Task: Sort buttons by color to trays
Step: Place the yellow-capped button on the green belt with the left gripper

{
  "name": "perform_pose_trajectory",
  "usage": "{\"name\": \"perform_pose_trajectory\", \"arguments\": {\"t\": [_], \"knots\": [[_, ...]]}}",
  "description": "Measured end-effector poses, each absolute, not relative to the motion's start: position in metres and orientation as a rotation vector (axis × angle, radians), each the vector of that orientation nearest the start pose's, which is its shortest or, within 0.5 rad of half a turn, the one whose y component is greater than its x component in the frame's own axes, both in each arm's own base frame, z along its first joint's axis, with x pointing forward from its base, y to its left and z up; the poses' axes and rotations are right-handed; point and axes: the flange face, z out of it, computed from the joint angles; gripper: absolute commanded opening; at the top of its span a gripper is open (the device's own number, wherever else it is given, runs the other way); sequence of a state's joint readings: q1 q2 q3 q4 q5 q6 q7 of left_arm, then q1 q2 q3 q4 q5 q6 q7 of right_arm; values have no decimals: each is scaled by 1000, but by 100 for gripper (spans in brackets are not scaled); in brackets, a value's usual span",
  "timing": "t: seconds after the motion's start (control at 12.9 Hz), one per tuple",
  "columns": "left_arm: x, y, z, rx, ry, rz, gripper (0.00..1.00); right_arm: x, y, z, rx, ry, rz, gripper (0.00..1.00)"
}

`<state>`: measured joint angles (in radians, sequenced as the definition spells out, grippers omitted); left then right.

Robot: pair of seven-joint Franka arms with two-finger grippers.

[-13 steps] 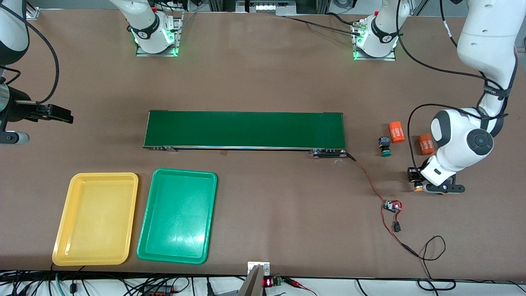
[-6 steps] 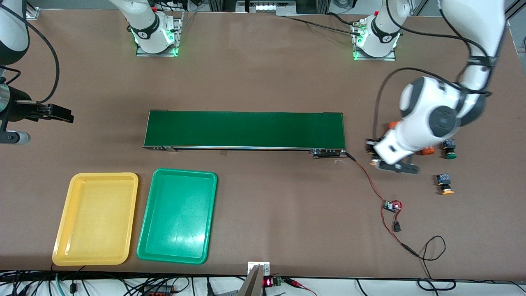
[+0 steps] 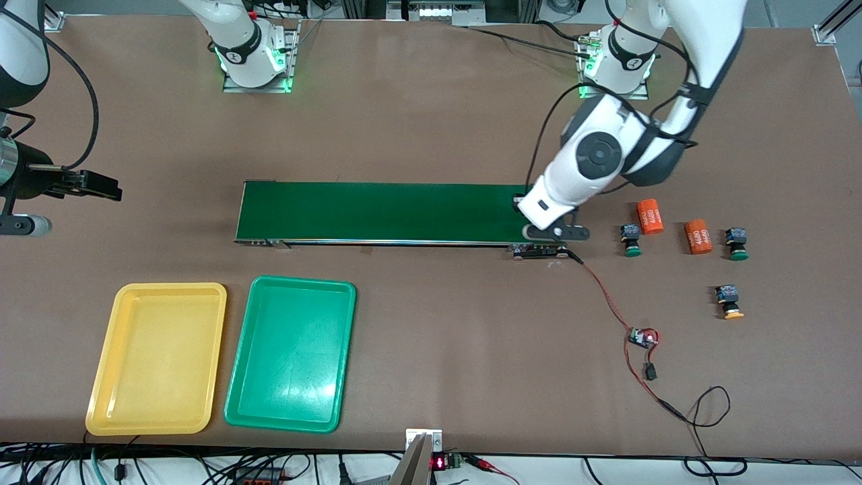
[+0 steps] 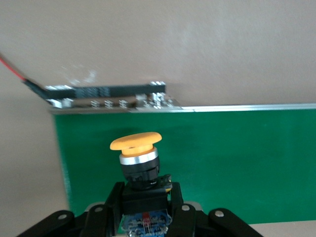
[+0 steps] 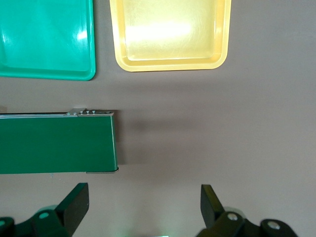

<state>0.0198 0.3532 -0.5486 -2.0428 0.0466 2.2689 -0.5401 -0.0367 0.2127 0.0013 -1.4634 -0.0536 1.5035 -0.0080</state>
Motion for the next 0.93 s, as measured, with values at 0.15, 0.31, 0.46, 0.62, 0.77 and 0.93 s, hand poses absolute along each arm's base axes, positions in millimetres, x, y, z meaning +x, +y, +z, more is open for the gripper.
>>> {"name": "perform_pose_trajectory", "arguments": {"t": [0.15, 0.31, 0.46, 0.62, 0.77, 0.93], "knots": [[496, -285, 262, -3250, -7, 182, 98, 605, -28, 545, -3179, 42, 279, 100], [494, -281, 254, -3260, -19, 165, 100, 605, -28, 544, -3178, 42, 284, 100], [503, -277, 265, -3267, -38, 134, 100, 605, -28, 543, -3178, 43, 286, 100], [521, -271, 294, -3235, -59, 177, 100, 605, -28, 543, -3178, 43, 287, 100], [551, -247, 338, -3181, -107, 206, 100, 605, -28, 543, -3178, 44, 287, 100], [583, -189, 360, -3081, -149, 121, 100, 605, -28, 543, -3178, 44, 288, 100]]}}
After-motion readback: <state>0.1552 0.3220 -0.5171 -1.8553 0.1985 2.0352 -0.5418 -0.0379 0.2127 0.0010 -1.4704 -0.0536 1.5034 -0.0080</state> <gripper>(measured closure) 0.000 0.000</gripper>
